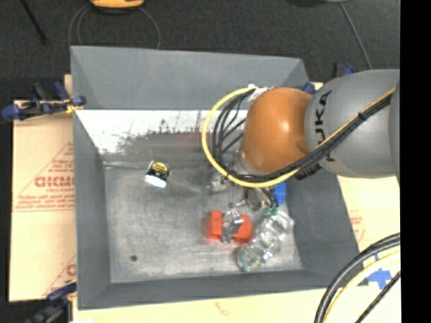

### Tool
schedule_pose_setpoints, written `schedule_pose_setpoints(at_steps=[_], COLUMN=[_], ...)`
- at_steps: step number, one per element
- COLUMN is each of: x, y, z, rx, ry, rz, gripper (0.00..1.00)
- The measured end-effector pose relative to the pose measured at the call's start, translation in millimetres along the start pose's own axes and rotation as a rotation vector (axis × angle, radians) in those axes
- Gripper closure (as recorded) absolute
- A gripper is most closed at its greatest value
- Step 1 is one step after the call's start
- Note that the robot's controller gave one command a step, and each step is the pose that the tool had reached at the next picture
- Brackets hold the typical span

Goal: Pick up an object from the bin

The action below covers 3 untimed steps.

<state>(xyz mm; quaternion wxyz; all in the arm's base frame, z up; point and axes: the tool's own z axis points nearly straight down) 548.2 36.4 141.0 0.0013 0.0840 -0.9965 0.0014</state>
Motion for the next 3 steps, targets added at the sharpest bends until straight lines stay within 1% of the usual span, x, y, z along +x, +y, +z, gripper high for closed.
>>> schedule_pose_setpoints(at_steps=[1,2,3], x=[22.3,19.1,24.5], y=[-44.4,-43.6,-22.8], z=[70.5,65.3,-88.3], rx=[-0.006,-0.003,0.000], ry=[-0.016,-0.023,-0.014], rz=[0.067,0.063,-0.058], gripper=[0.00,1.00,1.00])
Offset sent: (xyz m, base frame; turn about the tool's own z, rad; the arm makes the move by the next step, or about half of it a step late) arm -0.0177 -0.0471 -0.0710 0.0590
